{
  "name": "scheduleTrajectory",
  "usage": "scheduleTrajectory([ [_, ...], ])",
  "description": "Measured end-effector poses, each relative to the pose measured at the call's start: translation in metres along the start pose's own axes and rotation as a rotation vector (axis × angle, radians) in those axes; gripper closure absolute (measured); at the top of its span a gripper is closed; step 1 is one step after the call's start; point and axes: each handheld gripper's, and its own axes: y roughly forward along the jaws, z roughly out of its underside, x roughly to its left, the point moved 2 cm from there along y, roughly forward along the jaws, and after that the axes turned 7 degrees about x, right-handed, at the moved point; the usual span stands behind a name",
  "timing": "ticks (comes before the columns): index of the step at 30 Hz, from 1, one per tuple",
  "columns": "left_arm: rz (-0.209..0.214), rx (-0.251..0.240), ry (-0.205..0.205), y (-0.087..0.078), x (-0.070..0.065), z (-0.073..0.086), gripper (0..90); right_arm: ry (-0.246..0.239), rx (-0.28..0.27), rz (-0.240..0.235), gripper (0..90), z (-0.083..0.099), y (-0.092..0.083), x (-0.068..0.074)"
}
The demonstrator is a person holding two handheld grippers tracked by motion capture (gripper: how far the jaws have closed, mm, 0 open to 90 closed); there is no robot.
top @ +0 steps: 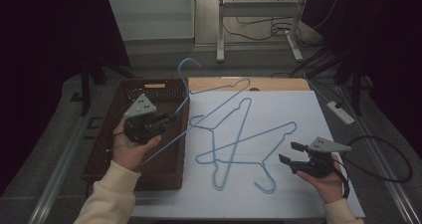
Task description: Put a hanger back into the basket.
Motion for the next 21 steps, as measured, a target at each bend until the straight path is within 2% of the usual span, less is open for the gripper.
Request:
scheduleTrajectory([
  [11,-0.051,-0.002,-0.034,-0.022,0.023,0.016,87.1,-0.011,0.02,0.011,31.1,0.002,0.003,0.001],
  [21,-0.119,0.007,-0.094,-0.044,0.052,0.04,87.1,-0.014,0.037,0.016,31.3,0.004,0.004,0.001],
])
